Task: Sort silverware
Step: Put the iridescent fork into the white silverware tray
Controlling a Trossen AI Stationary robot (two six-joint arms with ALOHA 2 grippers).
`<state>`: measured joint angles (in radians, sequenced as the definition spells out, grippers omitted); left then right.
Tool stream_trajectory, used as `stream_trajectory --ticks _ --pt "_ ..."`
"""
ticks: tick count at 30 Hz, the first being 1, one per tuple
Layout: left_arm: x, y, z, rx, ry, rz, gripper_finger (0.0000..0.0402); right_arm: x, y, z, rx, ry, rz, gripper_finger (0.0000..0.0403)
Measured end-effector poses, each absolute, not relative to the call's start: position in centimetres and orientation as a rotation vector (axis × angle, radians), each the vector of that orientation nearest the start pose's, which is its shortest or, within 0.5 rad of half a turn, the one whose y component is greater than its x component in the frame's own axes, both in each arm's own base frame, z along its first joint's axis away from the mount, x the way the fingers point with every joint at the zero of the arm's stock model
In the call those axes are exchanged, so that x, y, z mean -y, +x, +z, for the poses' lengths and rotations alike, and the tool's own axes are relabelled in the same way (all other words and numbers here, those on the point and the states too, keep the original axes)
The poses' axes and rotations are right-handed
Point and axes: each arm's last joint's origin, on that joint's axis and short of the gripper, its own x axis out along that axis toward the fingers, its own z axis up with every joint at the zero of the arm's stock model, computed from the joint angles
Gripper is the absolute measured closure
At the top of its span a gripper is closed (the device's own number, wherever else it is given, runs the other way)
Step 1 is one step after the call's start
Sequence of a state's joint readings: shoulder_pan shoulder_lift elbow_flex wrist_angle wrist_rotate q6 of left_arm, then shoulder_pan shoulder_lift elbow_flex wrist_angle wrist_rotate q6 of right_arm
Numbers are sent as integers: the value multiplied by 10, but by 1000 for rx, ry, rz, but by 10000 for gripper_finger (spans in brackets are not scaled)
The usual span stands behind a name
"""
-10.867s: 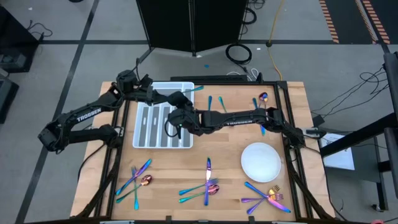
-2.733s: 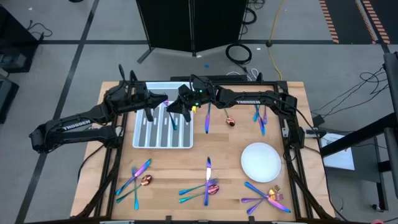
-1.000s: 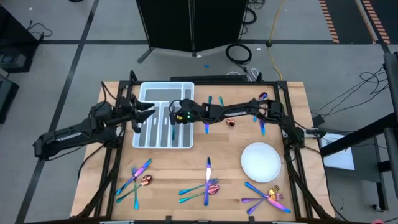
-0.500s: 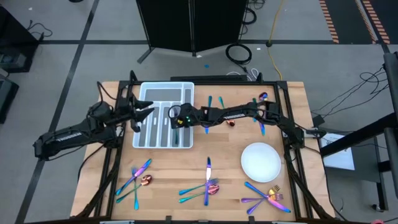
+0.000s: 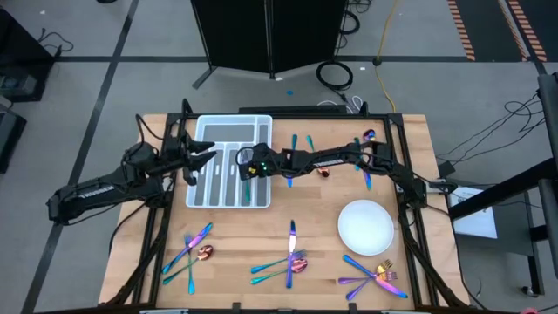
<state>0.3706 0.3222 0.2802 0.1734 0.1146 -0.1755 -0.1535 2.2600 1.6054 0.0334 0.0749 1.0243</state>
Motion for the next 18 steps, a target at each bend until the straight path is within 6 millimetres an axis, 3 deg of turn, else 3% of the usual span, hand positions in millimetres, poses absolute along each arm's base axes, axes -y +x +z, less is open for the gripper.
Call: stream_trajectory --ticks 9,18 --pt "-38 106 249 150 -143 243 242 81 490 149 -461 991 -527 310" --pt "-38 106 249 147 -144 244 242 90 488 156 -465 952 -493 303"
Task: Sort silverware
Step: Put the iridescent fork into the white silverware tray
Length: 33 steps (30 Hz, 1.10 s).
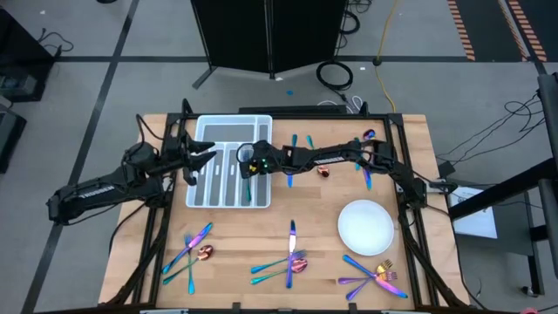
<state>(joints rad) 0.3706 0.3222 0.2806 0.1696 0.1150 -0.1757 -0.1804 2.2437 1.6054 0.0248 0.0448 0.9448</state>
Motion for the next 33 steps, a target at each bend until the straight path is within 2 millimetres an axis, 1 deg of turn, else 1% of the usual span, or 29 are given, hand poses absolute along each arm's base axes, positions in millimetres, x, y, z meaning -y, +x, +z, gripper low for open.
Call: stream_trajectory --ticks 6,8,11,17,22,26,28,30,33 --pt "-38 106 249 141 -145 244 242 99 485 173 -453 916 -411 303" --pt "-38 106 248 133 -147 245 242 103 481 179 -479 911 -388 303" --pt "-38 107 247 121 -147 246 242 109 472 195 -502 895 -379 303" --pt "-38 108 246 112 -147 247 242 115 443 231 -613 811 -414 303" --pt "-39 109 245 107 -148 248 242 113 417 252 -752 728 -434 303" --pt "-39 110 245 99 -149 249 242 109 405 262 -818 671 -422 303" --pt "-40 111 244 91 -151 250 242 107 399 264 -824 646 -408 303" --pt "-40 112 243 86 -153 250 242 105 389 264 -833 638 -407 303" --pt "-41 114 242 70 -156 251 242 105 366 260 -815 650 -424 303"
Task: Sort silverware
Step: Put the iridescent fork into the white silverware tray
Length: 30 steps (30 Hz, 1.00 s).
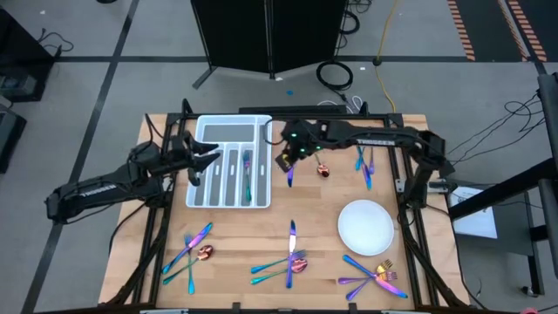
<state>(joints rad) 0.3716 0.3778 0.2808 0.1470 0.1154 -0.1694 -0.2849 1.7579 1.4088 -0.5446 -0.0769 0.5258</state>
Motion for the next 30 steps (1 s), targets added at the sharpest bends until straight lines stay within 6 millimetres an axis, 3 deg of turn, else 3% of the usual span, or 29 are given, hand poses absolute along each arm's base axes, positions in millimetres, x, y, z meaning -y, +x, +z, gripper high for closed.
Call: stream_trajectory --ticks 9,15,19,24,30 --pt "-44 122 237 28 -144 259 242 105 271 252 -727 710 -526 303" --pt "-47 129 232 -11 -147 263 242 115 220 239 -738 810 -859 303" --pt "-49 133 231 -20 -151 266 242 126 203 228 -823 846 -985 303" --pt "-51 138 228 -31 -158 267 242 142 196 218 -873 856 -1064 303" --pt "-52 143 226 -40 -162 261 242 159 169 205 -1018 867 -1307 303"
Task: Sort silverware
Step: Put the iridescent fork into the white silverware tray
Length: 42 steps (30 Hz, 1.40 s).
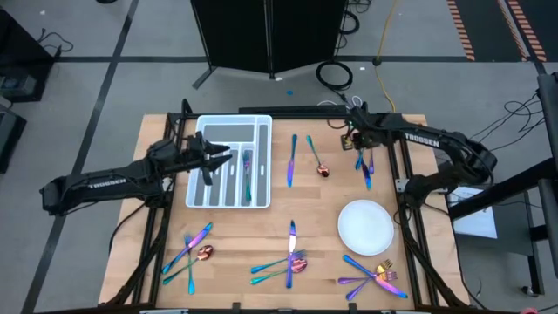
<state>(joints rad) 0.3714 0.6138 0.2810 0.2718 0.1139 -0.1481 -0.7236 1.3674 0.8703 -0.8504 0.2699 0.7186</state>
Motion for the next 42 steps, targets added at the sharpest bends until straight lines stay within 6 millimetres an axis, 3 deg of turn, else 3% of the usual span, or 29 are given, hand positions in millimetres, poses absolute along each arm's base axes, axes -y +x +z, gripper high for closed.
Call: stream_trajectory --ticks 22,31,35,42 --pt "-54 148 215 -131 -212 262 242 198 150 146 -1377 893 -1349 303" --pt "-54 148 215 -129 -212 262 242 201 151 137 -1409 908 -1326 304" --pt "-54 148 215 -130 -207 262 242 200 151 137 -1413 912 -1323 322" --pt "-54 148 218 -101 -199 260 242 200 151 137 -1419 907 -1325 395"
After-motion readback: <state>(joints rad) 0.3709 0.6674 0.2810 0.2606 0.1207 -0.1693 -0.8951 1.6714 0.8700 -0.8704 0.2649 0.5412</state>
